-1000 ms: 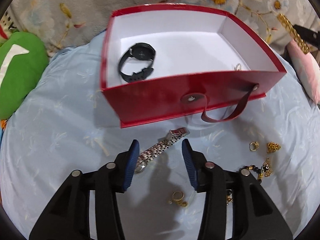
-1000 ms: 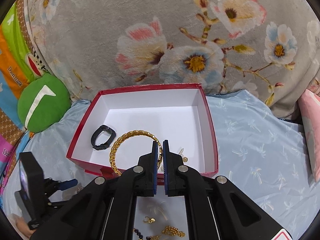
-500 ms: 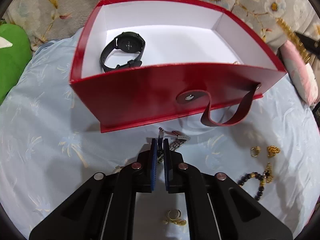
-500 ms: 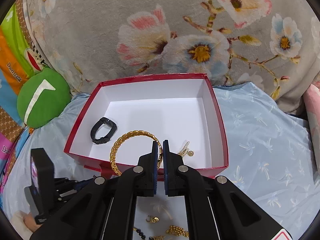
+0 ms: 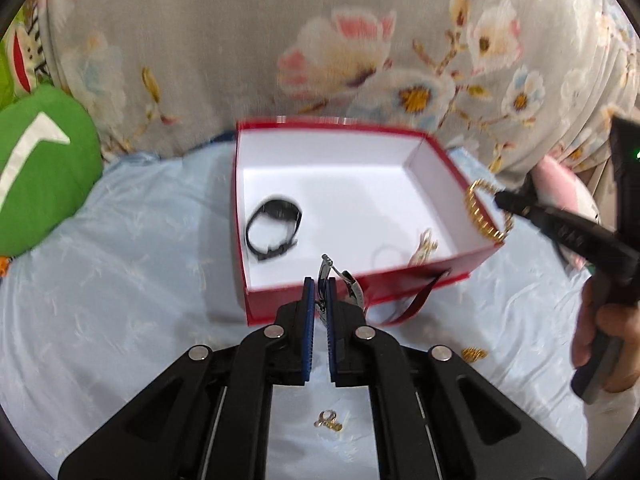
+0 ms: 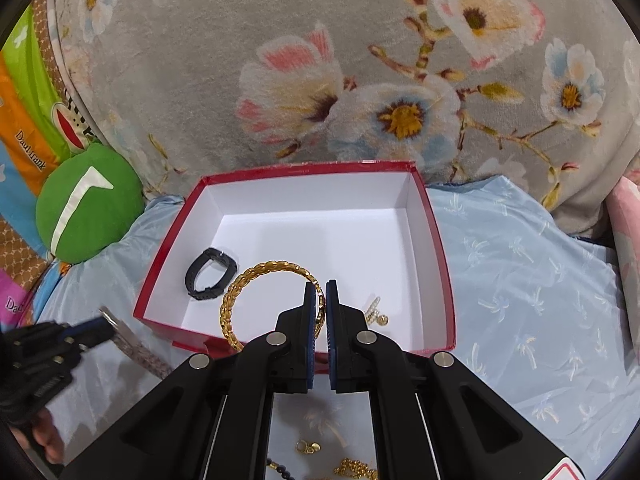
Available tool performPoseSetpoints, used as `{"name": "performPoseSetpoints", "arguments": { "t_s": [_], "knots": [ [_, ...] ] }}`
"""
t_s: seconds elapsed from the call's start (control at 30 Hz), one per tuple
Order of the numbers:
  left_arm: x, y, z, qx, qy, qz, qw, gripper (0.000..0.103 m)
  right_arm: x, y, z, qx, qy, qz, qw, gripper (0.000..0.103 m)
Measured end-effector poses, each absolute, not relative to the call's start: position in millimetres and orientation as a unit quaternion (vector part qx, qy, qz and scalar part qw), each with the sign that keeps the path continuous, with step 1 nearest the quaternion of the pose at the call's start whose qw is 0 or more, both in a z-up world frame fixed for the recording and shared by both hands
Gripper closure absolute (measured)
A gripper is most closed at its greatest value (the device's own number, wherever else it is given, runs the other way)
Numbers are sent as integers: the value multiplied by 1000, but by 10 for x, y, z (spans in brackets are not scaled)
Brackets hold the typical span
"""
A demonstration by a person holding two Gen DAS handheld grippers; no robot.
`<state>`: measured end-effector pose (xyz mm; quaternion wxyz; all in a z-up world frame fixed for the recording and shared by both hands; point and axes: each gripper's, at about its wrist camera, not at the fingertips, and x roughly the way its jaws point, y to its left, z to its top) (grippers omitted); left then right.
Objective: Organize jewelry
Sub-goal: 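Carry the silver watch and gold bangle into the red box and release both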
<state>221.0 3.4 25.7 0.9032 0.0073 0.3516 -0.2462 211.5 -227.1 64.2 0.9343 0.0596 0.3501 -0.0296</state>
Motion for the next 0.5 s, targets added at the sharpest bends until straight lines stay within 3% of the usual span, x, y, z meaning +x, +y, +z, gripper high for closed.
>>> {"name": "performPoseSetpoints", "arguments": {
  "t_s": [0.3,0.5],
  "knots": [
    [2579,-295,1102,31,277,-240,930,99,2492,-2367,851,45,341,-41,938,99],
    [3116,-562,926,20,301,-236,924,99,2785,-2409,701,40,360,-52,931,99]
  ]
}}
